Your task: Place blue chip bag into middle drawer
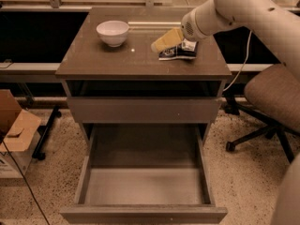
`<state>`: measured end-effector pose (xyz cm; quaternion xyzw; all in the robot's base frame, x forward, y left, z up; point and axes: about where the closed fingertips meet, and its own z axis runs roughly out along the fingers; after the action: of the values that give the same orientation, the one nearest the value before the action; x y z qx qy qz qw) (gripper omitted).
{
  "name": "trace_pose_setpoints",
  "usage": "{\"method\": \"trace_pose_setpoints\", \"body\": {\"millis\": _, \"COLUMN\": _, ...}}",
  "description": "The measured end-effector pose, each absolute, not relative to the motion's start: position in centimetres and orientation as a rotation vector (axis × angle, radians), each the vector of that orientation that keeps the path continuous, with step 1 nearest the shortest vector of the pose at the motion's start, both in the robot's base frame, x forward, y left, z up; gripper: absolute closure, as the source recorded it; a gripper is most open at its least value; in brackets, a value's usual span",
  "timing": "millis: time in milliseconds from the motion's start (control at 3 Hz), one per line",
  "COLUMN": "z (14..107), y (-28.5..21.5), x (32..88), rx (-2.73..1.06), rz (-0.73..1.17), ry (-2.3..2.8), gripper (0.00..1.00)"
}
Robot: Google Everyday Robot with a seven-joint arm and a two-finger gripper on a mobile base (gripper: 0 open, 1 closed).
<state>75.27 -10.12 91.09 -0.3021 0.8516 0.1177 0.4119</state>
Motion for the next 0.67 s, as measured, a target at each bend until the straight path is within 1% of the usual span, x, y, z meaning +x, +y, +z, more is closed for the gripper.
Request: {"method": "trace_pose_setpoints", "body": {"millis": 667, "z": 88.0, "y": -12.5, "x": 80.6, "rx": -0.63, "rz": 0.293, "ry": 2.213, "gripper": 0.0}}
